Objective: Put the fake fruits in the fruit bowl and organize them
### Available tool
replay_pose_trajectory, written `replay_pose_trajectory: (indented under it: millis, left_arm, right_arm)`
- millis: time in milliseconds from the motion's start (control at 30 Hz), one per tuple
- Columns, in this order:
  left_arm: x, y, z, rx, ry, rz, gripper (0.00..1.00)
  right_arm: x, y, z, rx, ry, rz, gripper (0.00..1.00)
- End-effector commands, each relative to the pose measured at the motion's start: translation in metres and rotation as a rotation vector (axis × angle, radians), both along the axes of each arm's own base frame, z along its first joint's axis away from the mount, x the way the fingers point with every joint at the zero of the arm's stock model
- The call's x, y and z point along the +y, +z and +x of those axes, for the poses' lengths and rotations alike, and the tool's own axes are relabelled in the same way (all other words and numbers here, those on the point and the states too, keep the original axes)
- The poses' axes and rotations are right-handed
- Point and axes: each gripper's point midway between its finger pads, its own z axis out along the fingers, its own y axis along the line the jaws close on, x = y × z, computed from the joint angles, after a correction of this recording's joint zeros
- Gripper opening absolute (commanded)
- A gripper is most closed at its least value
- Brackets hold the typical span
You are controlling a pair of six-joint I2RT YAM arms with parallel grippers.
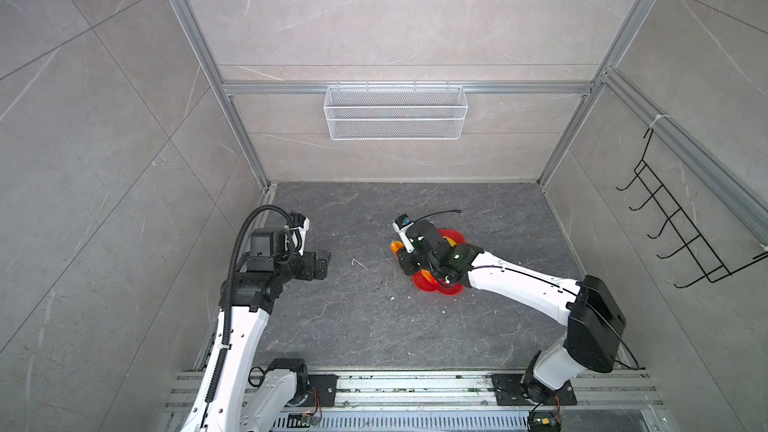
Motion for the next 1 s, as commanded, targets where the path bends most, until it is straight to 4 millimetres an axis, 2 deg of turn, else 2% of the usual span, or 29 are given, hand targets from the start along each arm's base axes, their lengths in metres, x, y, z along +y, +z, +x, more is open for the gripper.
replay_pose_trajectory:
  millis: [0,100,267,467,567,667,833,967]
  left_arm:
    - [0.0,0.004,-0.001,-0.02,-0.014,0.007,1.0]
    - [0.0,0.005,0.0,-0.021,-0.014,0.006,1.0]
    - [-0.001,0.004,0.0,-0.021,-0.016,0.006,1.0]
    - [-0.001,0.005,-0.001,-0.022,-0.019,0.004,1.0]
    - [-0.001,0.005,-0.001,-0.026,-0.018,0.004,1.0]
    - [-0.001,0.005,-0.001,-0.024,-0.019,0.003,1.0]
    - [-0.001,0.006,-0.001,-0.029,-0.02,0.004,1.0]
    - [-0.001,0.006,-0.001,-0.031,-0.019,0.006,1.0]
  right_arm:
    - [-0.035,-0.027,0.008,0.032,-0.081,-0.096,0.21]
    - [-0.043,-0.04,0.017,0.063,-0.124,-0.095,0.21]
    - [-0.041,-0.066,0.025,0.11,-0.151,-0.105,0.2]
    - [-0.034,-0.089,0.023,0.179,-0.15,-0.091,0.24]
    - [-0.034,-0.094,0.024,0.193,-0.158,-0.092,0.24]
    - [-0.036,-0.094,0.025,0.194,-0.164,-0.087,0.27]
    - [-0.033,-0.09,0.027,0.197,-0.157,-0.079,0.4]
    - [-0.034,-0.065,0.029,0.152,-0.148,-0.066,0.53]
